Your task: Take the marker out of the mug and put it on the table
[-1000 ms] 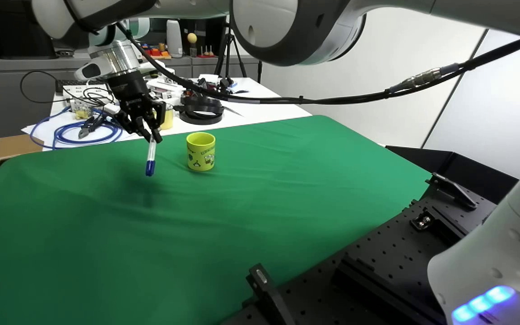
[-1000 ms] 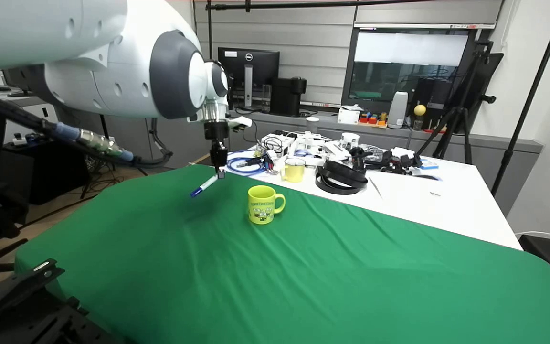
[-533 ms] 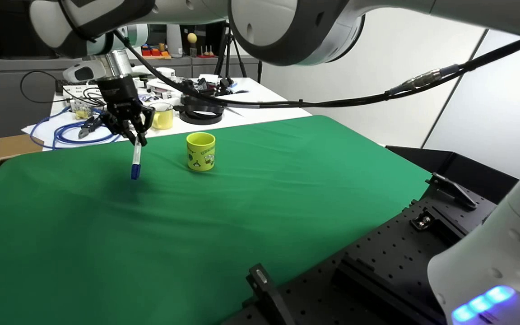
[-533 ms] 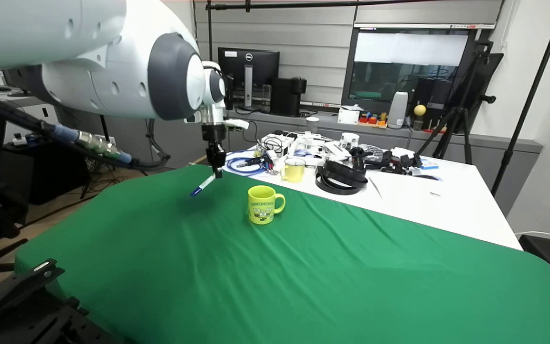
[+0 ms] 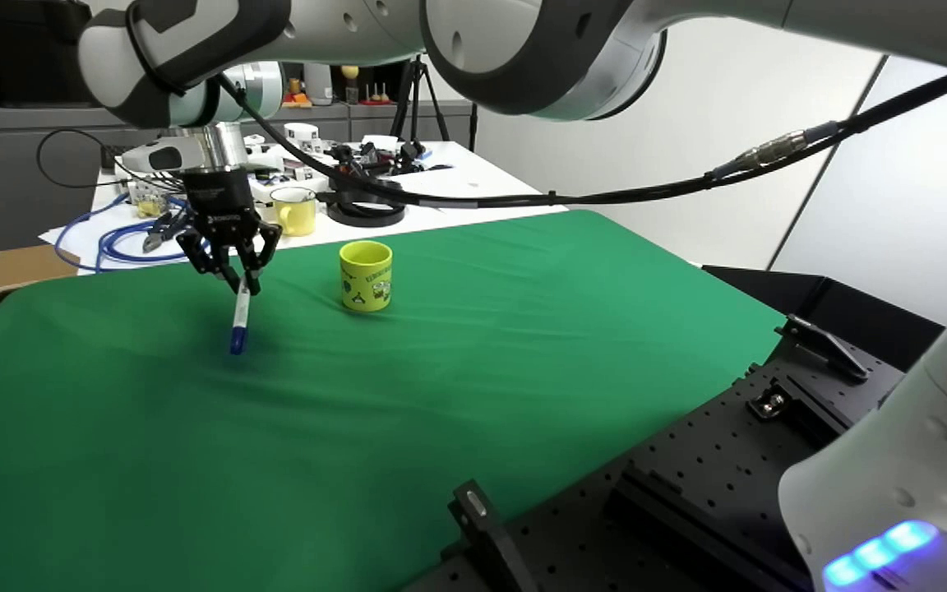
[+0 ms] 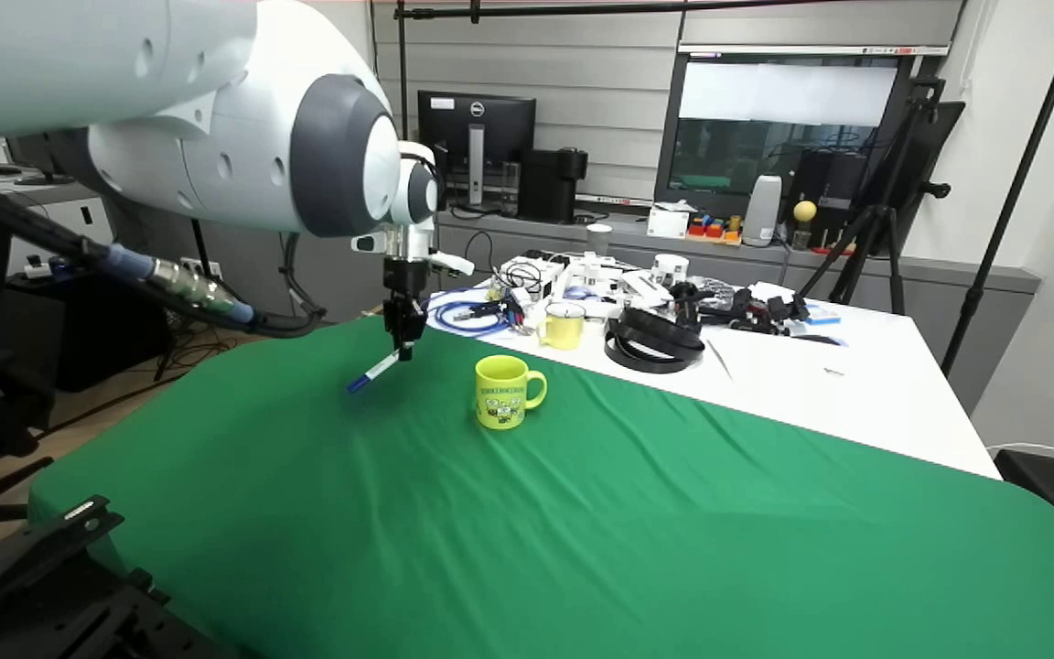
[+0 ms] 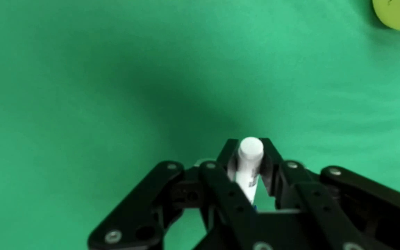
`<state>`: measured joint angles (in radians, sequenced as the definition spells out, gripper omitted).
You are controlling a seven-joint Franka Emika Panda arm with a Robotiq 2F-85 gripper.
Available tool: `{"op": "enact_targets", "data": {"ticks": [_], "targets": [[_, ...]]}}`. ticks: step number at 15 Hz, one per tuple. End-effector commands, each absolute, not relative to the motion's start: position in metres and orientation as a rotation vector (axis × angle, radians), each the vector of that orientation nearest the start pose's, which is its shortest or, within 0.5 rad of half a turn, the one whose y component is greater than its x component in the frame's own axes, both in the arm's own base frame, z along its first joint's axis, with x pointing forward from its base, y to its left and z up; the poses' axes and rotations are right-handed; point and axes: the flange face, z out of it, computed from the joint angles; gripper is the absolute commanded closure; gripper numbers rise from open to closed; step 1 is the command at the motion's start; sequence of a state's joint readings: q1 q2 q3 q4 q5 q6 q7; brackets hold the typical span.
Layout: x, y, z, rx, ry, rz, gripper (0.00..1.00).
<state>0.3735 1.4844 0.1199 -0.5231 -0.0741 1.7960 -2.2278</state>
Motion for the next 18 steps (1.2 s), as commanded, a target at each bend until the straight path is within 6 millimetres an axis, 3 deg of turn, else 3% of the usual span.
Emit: {"op": "enact_targets", "data": {"ticks": [1, 5, 6, 8, 13, 15, 16, 18], "targets": [[0.698, 0.309, 0.056, 0.794, 3.289, -0.097, 0.95], [0.69, 0.31, 0.048, 0.806, 3.33, -0.121, 0.95], [0.691, 0.311, 0.052, 0.81, 3.332, -0.123, 0.54], [0.696, 0.31, 0.069, 0.819, 3.329, -0.122, 0.47], [0.712, 0.304, 0.134, 0.822, 3.29, -0.117, 0.13], [0.713, 0.3, 0.149, 0.808, 3.295, -0.153, 0.01], [0.71, 0.306, 0.135, 0.824, 3.289, -0.137, 0.19], [0.711, 0.303, 0.145, 0.827, 3.289, -0.148, 0.04]]}}
